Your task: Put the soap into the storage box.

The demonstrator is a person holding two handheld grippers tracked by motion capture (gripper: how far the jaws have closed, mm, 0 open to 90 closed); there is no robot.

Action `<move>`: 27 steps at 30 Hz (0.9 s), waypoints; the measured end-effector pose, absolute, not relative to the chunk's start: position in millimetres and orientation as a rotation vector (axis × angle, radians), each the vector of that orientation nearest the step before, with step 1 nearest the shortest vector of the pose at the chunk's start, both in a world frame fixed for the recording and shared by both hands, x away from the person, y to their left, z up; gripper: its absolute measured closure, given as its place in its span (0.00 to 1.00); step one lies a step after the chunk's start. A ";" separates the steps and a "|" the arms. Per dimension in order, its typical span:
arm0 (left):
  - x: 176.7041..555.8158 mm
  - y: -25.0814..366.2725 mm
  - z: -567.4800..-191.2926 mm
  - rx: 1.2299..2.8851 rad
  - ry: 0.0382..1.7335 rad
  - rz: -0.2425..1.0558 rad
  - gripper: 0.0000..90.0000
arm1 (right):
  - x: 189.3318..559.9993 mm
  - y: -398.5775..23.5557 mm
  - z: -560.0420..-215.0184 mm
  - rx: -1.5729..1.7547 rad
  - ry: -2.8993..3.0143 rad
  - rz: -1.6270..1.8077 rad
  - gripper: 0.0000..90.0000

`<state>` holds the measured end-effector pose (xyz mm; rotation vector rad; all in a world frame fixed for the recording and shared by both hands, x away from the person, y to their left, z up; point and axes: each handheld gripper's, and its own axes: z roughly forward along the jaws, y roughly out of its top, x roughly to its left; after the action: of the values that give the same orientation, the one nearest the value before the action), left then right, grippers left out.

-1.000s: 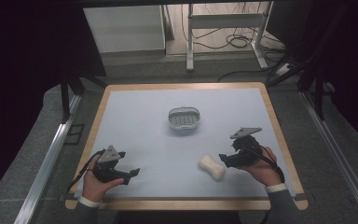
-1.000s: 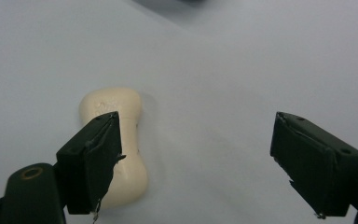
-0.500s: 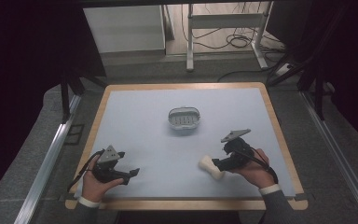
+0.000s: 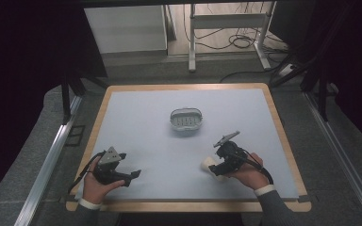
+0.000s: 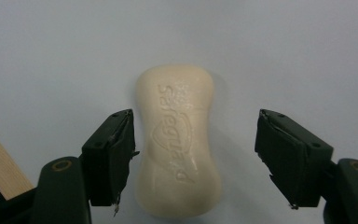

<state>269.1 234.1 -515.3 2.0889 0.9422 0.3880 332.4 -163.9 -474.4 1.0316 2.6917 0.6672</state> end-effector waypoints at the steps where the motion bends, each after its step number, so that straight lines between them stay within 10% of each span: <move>1: 269.1 234.3 -515.2 2.089 0.941 0.388 0.12 | 332.7 -162.8 -475.4 1.027 2.699 0.657 0.33; 27: 268.4 236.5 -513.8 2.079 0.944 0.405 0.12 | 340.9 -137.9 -498.2 1.008 2.805 0.393 0.55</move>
<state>268.4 236.5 -513.8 2.0787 0.9445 0.4047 340.9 -137.9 -498.2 1.0079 2.8046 0.3932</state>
